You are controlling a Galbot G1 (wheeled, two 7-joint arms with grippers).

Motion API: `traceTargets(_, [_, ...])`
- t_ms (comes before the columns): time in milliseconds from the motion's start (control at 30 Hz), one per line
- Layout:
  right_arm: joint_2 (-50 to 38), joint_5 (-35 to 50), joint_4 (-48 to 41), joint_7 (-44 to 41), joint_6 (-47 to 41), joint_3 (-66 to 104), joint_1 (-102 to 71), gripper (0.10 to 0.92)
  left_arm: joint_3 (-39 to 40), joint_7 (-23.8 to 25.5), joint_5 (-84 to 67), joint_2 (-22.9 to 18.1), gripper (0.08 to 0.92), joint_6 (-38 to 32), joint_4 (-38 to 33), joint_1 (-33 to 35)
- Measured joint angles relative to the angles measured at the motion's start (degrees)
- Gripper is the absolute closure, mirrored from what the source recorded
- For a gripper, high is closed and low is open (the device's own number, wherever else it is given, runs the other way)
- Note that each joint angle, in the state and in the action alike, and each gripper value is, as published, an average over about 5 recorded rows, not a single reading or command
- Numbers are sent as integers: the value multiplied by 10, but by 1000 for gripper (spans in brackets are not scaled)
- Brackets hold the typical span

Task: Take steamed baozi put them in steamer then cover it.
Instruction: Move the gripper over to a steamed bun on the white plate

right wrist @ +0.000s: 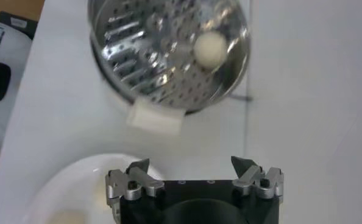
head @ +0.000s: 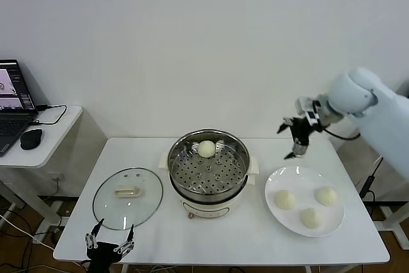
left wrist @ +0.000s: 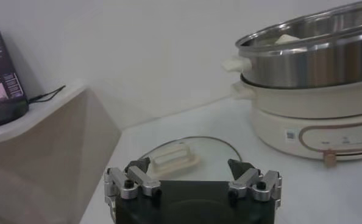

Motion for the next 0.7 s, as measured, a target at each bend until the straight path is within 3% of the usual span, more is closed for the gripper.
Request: traceTargets(700, [50, -91, -62, 27, 8, 38, -152, 203, -1, 1, 11, -11, 177, 0, 18, 0])
